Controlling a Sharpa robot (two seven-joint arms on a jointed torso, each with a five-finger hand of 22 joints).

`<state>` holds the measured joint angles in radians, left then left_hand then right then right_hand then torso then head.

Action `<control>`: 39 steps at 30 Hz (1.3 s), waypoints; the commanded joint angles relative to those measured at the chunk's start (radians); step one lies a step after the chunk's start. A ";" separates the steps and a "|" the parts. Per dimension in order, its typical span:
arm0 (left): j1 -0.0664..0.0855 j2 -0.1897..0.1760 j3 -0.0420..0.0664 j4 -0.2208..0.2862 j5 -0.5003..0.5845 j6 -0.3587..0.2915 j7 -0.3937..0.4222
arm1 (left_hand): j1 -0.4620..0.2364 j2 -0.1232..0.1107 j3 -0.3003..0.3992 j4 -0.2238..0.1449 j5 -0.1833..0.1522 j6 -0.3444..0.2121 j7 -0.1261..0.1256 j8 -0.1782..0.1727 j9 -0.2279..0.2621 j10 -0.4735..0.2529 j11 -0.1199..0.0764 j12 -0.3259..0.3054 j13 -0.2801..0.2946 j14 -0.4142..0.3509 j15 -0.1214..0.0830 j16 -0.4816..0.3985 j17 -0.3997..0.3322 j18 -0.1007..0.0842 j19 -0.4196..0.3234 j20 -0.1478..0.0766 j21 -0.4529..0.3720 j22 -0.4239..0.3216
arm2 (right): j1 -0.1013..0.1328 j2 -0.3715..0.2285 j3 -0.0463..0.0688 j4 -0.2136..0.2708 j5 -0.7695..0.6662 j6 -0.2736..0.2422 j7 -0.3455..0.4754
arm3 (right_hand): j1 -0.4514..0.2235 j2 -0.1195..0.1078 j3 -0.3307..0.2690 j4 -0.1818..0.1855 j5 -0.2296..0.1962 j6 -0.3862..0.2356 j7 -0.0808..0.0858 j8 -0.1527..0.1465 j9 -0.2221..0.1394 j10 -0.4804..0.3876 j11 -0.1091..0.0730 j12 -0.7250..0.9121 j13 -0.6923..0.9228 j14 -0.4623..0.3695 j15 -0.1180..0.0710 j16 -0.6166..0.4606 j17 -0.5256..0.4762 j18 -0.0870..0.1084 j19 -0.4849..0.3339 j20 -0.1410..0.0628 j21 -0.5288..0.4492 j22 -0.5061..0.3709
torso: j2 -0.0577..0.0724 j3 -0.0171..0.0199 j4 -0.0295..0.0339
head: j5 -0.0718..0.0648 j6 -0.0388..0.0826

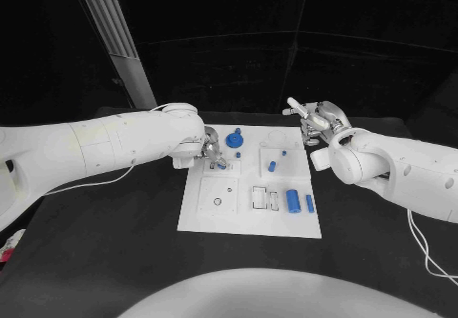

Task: Assemble the parts on the task board

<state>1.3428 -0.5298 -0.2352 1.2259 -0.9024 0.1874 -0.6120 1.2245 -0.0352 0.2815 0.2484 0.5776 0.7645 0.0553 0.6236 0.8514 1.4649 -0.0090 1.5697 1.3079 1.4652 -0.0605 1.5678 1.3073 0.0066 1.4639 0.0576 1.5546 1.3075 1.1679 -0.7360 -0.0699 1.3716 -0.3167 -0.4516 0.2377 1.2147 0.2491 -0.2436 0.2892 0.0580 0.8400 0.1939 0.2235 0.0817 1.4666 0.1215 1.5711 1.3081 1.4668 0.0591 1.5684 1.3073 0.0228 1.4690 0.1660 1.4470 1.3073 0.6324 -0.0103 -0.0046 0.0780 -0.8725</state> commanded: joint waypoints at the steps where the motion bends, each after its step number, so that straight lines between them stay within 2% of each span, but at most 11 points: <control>1: 0.000 0.002 0.000 -0.002 0.003 0.022 -0.006 | -0.004 -0.008 -0.015 0.013 -0.018 -0.006 0.000 0.004 0.002 0.106 0.001 0.001 0.263 0.106 -0.003 0.003 0.263 0.002 0.082 -0.003 -0.008 0.252 | 0.002 0.000 0.001 0.001 0.002 -0.002 0.007 | 0.004 0.007 -0.005 0.001 0.005 -0.001 -0.004 0.005 -0.001 0.104 -0.005 0.000 0.263 0.104 -0.004 0.002 0.263 0.012 0.016 -0.003 -0.004 0.205 | 0.000 -0.0003 -0.0005 | 0.000 0.000; 2: 0.000 0.003 0.000 -0.002 0.002 0.022 -0.006 | -0.009 -0.009 -0.021 0.018 -0.028 -0.006 0.000 0.004 0.002 0.106 0.002 0.001 0.263 0.106 -0.002 0.003 0.263 0.002 0.081 -0.003 -0.009 0.251 | 0.002 0.000 0.001 0.001 0.002 -0.002 0.007 | 0.004 0.007 -0.005 0.001 0.005 -0.001 -0.004 0.005 -0.001 0.104 -0.005 0.000 0.263 0.104 -0.004 0.002 0.263 0.012 0.016 -0.003 -0.004 0.205 | 0.000 -0.0003 -0.0006 | 0.000 0.000; 4: 0.000 0.004 0.000 -0.003 0.001 0.022 -0.008 | -0.033 -0.013 -0.049 0.039 -0.089 -0.007 0.004 0.002 0.001 0.106 0.005 0.001 0.263 0.106 0.002 0.003 0.263 0.004 0.078 -0.001 -0.012 0.250 | 0.002 -0.001 0.001 0.001 0.002 -0.003 0.007 | 0.004 0.007 -0.005 0.001 0.005 -0.001 -0.004 0.005 -0.001 0.104 -0.005 0.000 0.263 0.104 -0.004 0.002 0.263 0.012 0.016 -0.003 -0.004 0.205 | 0.001 0.0001 -0.0006 | 0.000 0.000; 7: 0.000 0.005 0.000 -0.004 0.000 0.023 -0.010 | -0.062 -0.012 -0.082 0.043 -0.136 -0.008 0.007 -0.001 -0.001 0.106 0.008 0.001 0.263 0.106 0.005 0.003 0.263 0.004 0.077 0.002 -0.013 0.249 | 0.002 -0.001 0.001 0.002 0.002 -0.003 0.007 | 0.004 0.007 -0.005 0.001 0.005 -0.001 -0.004 0.005 -0.001 0.104 -0.005 0.000 0.263 0.104 -0.004 0.002 0.263 0.012 0.016 -0.003 -0.004 0.205 | 0.001 0.0003 -0.0001 | -0.002 0.000; 8: 0.000 0.005 0.000 -0.005 -0.001 0.022 -0.010 | -0.083 -0.008 -0.102 0.043 -0.174 -0.007 0.009 -0.003 -0.003 0.106 0.009 0.001 0.263 0.106 0.007 0.003 0.263 0.004 0.078 0.004 -0.013 0.250 | 0.002 -0.001 0.001 0.002 0.002 -0.003 0.007 | 0.004 0.007 -0.005 0.001 0.005 -0.001 -0.004 0.005 -0.001 0.104 -0.005 0.000 0.263 0.104 -0.004 0.002 0.263 0.012 0.016 -0.003 -0.004 0.205 | 0.000 0.0001 0.0000 | -0.001 0.000; 9: 0.000 0.006 0.000 -0.006 -0.001 0.022 -0.010 | -0.094 -0.007 -0.114 0.044 -0.189 -0.008 0.010 -0.004 -0.004 0.106 0.010 0.001 0.263 0.106 0.008 0.003 0.263 0.004 0.077 0.005 -0.013 0.250 | 0.002 -0.001 0.001 0.002 0.002 -0.003 0.006 | 0.004 0.007 -0.005 0.001 0.005 -0.001 -0.004 0.005 -0.001 0.104 -0.005 0.000 0.263 0.104 -0.004 0.002 0.263 0.012 0.016 -0.003 -0.004 0.205 | 0.000 0.0003 -0.0002 | -0.001 0.000; 13: 0.000 0.007 0.000 -0.007 -0.002 0.021 -0.010 | -0.123 -0.001 -0.149 0.044 -0.212 -0.010 0.011 -0.008 -0.006 0.106 0.012 0.001 0.263 0.106 0.011 0.003 0.263 0.003 0.078 0.008 -0.012 0.250 | 0.002 -0.002 0.001 0.003 0.002 -0.003 0.006 | 0.004 0.007 -0.005 0.001 0.005 -0.001 -0.004 0.005 -0.001 0.104 -0.005 0.000 0.263 0.104 -0.004 0.002 0.263 0.012 0.016 -0.003 -0.004 0.205 | 0.000 0.0005 0.0000 | -0.002 0.000; 24: -0.001 0.007 0.000 -0.009 -0.007 0.008 -0.007 | -0.184 0.001 -0.226 0.045 -0.236 -0.010 0.013 -0.010 -0.007 0.106 0.013 0.001 0.263 0.106 0.015 0.003 0.263 0.003 0.079 0.013 -0.012 0.250 | 0.002 -0.003 0.001 0.003 0.002 -0.002 0.006 | 0.006 0.008 -0.007 0.001 0.005 -0.001 -0.004 0.007 -0.002 0.104 -0.005 0.000 0.263 0.104 -0.004 0.002 0.263 0.012 0.016 -0.003 -0.004 0.205 | 0.000 -0.0003 -0.0001 | -0.003 0.000; 28: -0.001 0.003 0.000 -0.004 -0.011 -0.010 0.017 | -0.264 -0.021 -0.306 0.046 -0.354 -0.008 0.013 -0.005 -0.004 0.106 0.014 0.001 0.263 0.106 0.017 0.003 0.263 0.002 0.084 0.016 -0.007 0.252 | 0.002 -0.003 0.001 0.003 0.002 -0.002 0.005 | 0.006 0.008 -0.007 0.001 0.005 -0.001 -0.004 0.007 -0.002 0.104 -0.005 0.000 0.263 0.104 -0.004 0.002 0.263 0.012 0.016 -0.003 -0.004 0.205 | 0.000 -0.0001 0.0002 | -0.003 0.000; 29: -0.001 0.002 0.000 -0.002 -0.011 -0.018 0.029 | -0.274 -0.021 -0.318 0.047 -0.366 -0.007 0.014 -0.003 -0.003 0.106 0.014 0.001 0.263 0.106 0.017 0.003 0.263 0.001 0.085 0.016 -0.006 0.253 | 0.002 -0.002 0.001 0.003 0.002 -0.002 0.005 | 0.006 0.008 -0.007 0.001 0.005 -0.001 -0.004 0.007 -0.002 0.104 -0.005 0.000 0.263 0.104 -0.004 0.002 0.263 0.012 0.016 -0.003 -0.004 0.205 | 0.000 -0.0002 0.0002 | -0.003 0.000; 39: -0.001 0.000 0.000 0.000 -0.012 -0.027 0.070 | -0.289 0.001 -0.331 0.047 -0.372 -0.004 0.013 0.000 -0.001 0.106 0.014 0.001 0.263 0.106 0.016 0.003 0.263 0.001 0.087 0.016 -0.004 0.254 | 0.002 -0.001 0.001 0.002 0.002 -0.001 0.003 | 0.006 0.009 -0.007 0.001 0.005 -0.001 -0.004 0.007 -0.002 0.104 -0.005 0.000 0.263 0.104 -0.004 0.002 0.263 0.012 0.016 -0.003 -0.004 0.205 | 0.000 -0.0002 0.0000 | -0.003 0.000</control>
<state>1.3408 -0.5295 -0.2356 1.2241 -0.9065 0.1685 -0.5775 0.9390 -0.0389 -0.0452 0.2936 0.2120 0.7573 0.0622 0.6199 0.8494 1.4649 -0.0017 1.5697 1.3079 1.4689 -0.0496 1.5678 1.3073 0.0066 1.4678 0.0678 1.5479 1.3076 1.1678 -0.7373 -0.0699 1.3727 -0.3167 -0.4515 0.2365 1.2187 0.2530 -0.2435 0.2892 0.0580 0.8400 0.1939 0.2235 0.0817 1.4666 0.1215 1.5712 1.3083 1.4668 0.0591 1.5684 1.3073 0.0228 1.4689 0.1660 1.4470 1.3073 0.6324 -0.0103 -0.0046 0.0751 -0.8725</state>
